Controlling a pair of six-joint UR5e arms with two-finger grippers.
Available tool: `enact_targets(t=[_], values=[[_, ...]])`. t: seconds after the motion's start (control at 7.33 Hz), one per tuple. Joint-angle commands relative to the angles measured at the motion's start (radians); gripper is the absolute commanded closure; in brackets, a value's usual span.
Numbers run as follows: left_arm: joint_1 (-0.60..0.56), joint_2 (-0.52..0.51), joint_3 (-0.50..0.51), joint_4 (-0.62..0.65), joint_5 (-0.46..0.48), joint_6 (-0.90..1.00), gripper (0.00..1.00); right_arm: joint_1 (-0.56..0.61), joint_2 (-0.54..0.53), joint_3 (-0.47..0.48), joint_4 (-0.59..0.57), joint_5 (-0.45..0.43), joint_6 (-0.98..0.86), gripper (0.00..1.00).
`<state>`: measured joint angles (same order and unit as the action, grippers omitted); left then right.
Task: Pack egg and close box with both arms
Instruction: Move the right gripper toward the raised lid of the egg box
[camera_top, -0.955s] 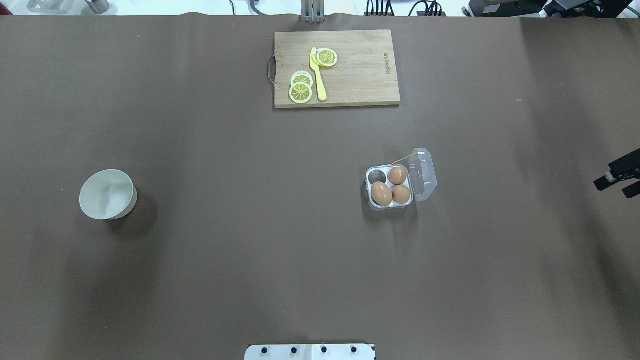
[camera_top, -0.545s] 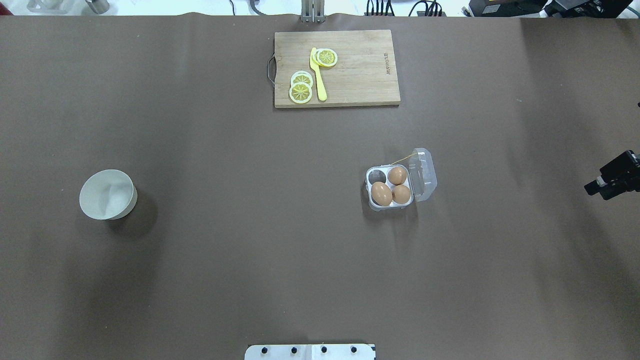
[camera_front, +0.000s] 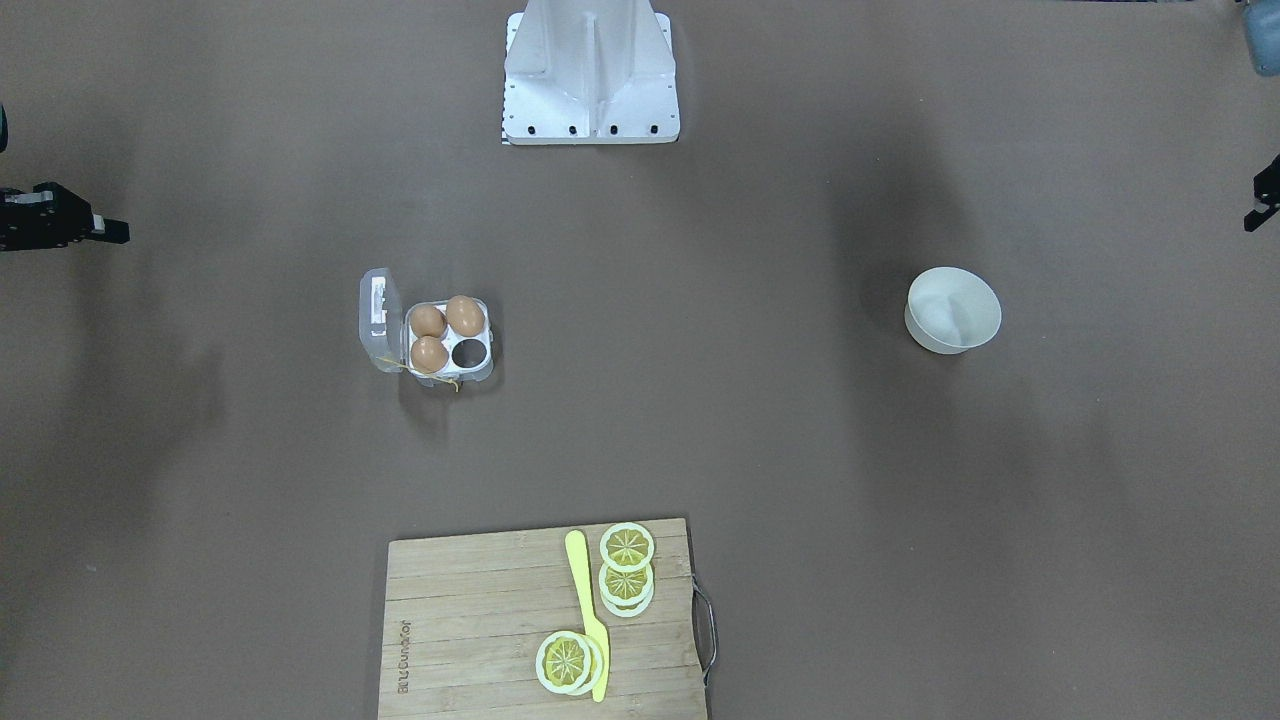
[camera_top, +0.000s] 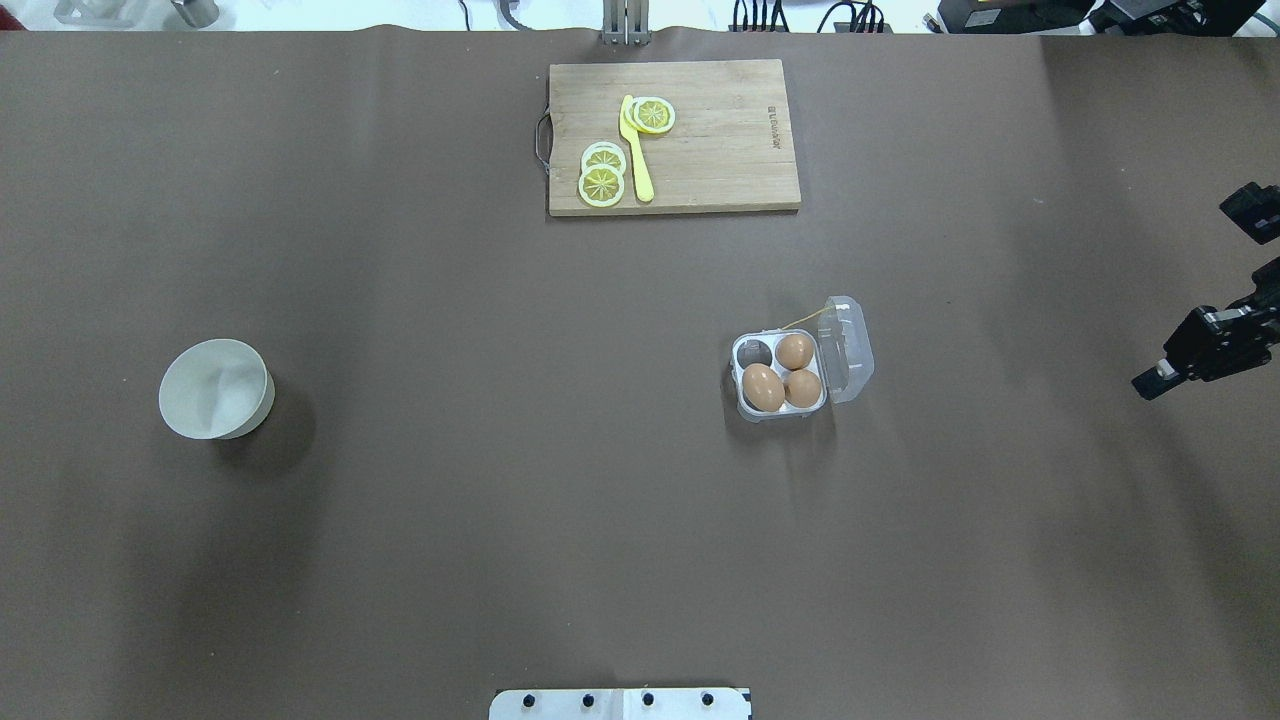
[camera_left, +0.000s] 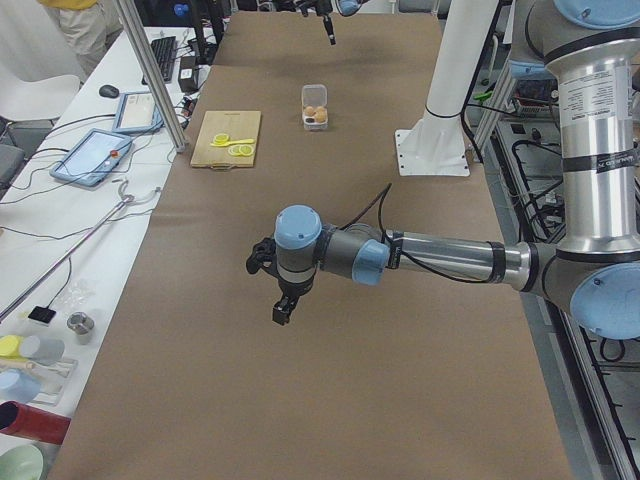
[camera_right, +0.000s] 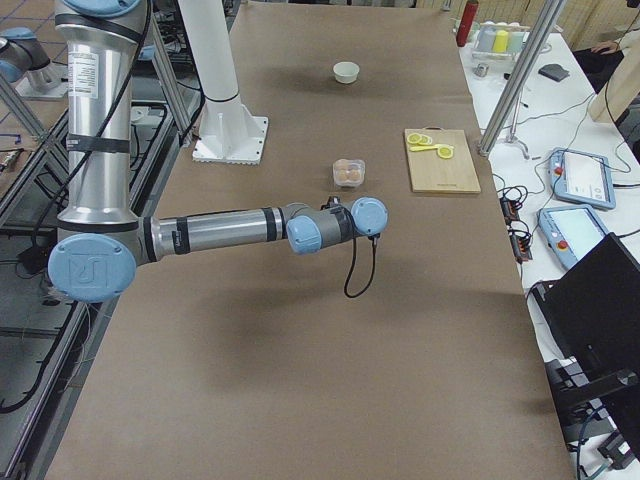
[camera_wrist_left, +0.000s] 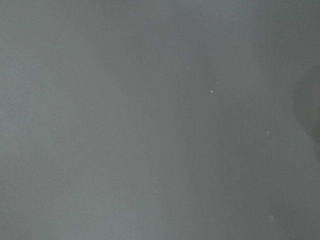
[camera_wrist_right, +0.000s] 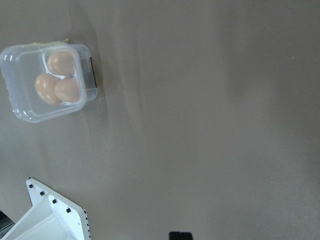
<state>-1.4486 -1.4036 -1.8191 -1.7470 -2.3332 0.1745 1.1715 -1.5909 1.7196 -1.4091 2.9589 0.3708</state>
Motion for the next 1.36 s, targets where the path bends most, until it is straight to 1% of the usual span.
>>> enact_targets(t=[0.0,0.41,0.68,0.95,1.23], values=[[-0.006,0.008,-0.002,-0.006,0.0,0.0,0.03,-0.029,0.096,-0.085,-0.001,0.005,0.0,1.0],[-0.007,0.008,0.001,-0.006,0.0,-0.001,0.03,-0.105,0.221,-0.194,-0.001,0.006,0.0,1.0],[-0.018,0.008,0.004,-0.006,0.0,-0.001,0.03,-0.148,0.3,-0.245,-0.001,0.006,0.0,1.0],[-0.029,0.008,0.004,-0.006,0.0,-0.001,0.03,-0.185,0.348,-0.264,-0.004,0.006,0.013,1.0],[-0.032,0.008,0.004,-0.006,0.0,-0.001,0.03,-0.207,0.416,-0.275,-0.002,0.003,0.097,1.0]])
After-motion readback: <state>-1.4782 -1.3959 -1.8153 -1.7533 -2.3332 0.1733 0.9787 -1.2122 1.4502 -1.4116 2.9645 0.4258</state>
